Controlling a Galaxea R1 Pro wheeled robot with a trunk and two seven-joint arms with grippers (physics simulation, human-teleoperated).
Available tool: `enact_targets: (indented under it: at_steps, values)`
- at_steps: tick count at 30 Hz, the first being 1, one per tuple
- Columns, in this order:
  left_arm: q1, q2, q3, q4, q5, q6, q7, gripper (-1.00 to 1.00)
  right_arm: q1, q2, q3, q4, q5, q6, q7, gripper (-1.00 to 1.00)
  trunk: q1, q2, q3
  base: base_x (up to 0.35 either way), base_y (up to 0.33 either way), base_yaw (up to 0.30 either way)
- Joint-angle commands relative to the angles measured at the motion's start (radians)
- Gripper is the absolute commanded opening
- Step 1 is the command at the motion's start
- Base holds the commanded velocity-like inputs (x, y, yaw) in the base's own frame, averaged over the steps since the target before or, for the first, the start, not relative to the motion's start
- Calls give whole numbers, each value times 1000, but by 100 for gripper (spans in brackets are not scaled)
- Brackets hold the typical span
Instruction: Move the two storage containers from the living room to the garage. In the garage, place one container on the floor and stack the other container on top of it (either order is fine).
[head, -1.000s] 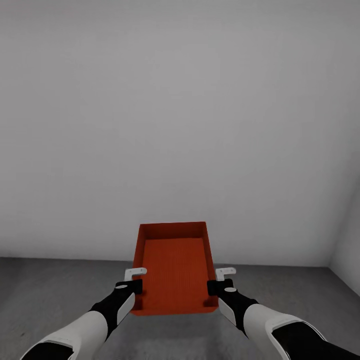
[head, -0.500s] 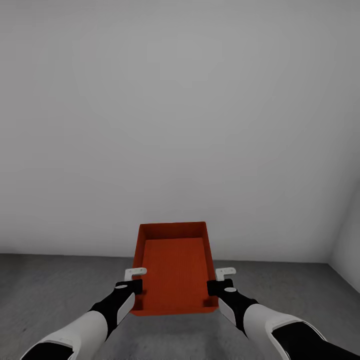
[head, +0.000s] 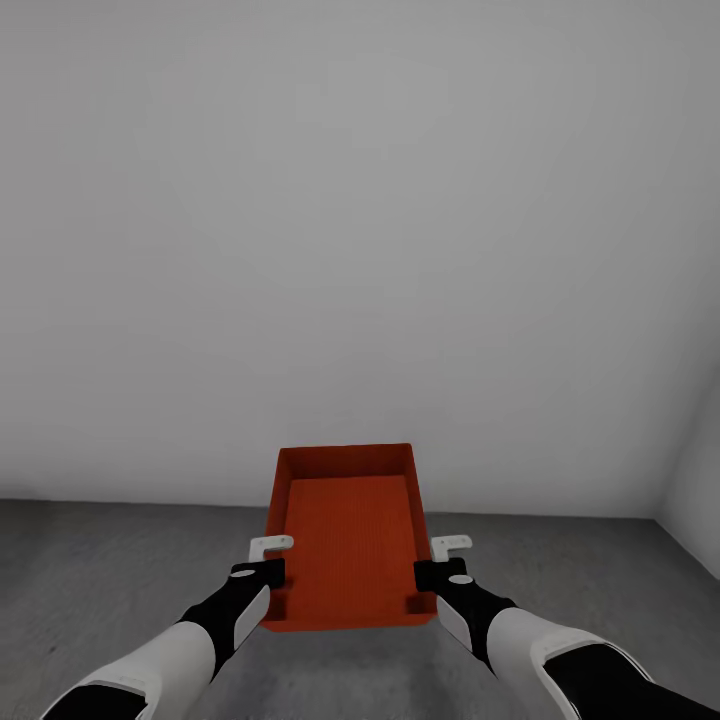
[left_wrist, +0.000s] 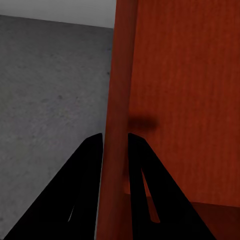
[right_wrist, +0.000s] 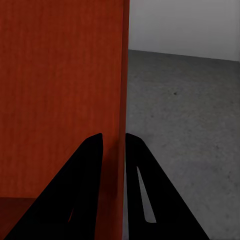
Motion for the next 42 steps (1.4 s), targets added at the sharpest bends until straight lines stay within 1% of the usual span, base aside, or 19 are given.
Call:
enact_targets:
  at_steps: [1,42]
  values:
    - [-1,24,24,-4,-12,8,13,-100,-1,-2,-9,1,-15,-5,-5,-100,0,-1,-3,0,0,0]
    - [-1,25,24,-4,-12,8,13,-100,-1,-2,-10,1,-16,-5,-5,-100,0,-1,-69,0,0,0]
